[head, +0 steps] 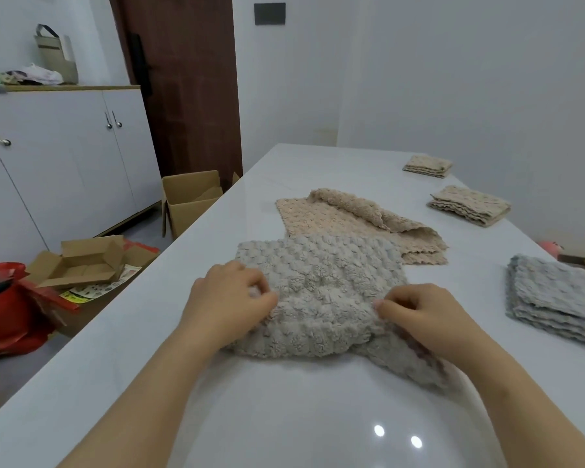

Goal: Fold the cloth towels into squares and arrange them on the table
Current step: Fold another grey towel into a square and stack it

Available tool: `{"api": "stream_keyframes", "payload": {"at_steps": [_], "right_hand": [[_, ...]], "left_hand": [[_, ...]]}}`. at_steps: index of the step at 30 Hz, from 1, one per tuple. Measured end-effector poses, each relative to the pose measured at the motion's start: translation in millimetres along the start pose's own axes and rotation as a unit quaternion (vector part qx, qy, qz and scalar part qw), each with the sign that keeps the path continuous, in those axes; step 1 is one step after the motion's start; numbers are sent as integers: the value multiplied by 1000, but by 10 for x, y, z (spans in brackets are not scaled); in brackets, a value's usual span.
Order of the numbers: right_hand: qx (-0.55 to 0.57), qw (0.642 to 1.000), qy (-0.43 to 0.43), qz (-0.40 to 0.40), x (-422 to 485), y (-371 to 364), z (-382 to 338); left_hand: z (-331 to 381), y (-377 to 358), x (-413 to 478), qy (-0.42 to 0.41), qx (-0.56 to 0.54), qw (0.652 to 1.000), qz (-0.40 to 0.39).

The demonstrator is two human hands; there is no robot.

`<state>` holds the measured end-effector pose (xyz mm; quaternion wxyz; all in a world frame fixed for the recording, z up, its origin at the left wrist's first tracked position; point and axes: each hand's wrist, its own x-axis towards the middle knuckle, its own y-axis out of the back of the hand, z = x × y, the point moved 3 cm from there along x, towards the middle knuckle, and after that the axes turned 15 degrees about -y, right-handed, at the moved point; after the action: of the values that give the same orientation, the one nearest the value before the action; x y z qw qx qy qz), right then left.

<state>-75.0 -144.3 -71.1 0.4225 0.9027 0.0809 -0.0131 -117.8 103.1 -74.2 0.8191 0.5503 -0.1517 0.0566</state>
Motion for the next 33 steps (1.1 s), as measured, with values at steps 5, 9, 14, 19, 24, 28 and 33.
{"api": "stream_keyframes", "payload": {"at_steps": [5, 9, 14, 19, 24, 28, 33], "right_hand": [[-141, 988, 68, 15, 23, -186, -34], [-151, 987, 52, -32, 25, -179, -57], [-52, 994, 7, -97, -77, -142, -101], [-170, 979, 91, 62, -22, -215, -114], [-209, 977, 40, -9, 44, -220, -14], [-119, 989, 49, 67, 19, -167, -65], [-218, 972, 24, 80, 54, -254, -40]], "left_hand": [[86, -288, 22, -87, 69, 989, -95], [65, -228, 52, -75, 76, 987, -121], [10, -55, 2, -34, -28, 993, -108], [-41, -215, 64, -103, 39, 992, -68], [-124, -302, 30, -57, 109, 975, -183], [-93, -155, 16, -25, 98, 984, -145], [-77, -340, 27, -21, 88, 983, -162]]}}
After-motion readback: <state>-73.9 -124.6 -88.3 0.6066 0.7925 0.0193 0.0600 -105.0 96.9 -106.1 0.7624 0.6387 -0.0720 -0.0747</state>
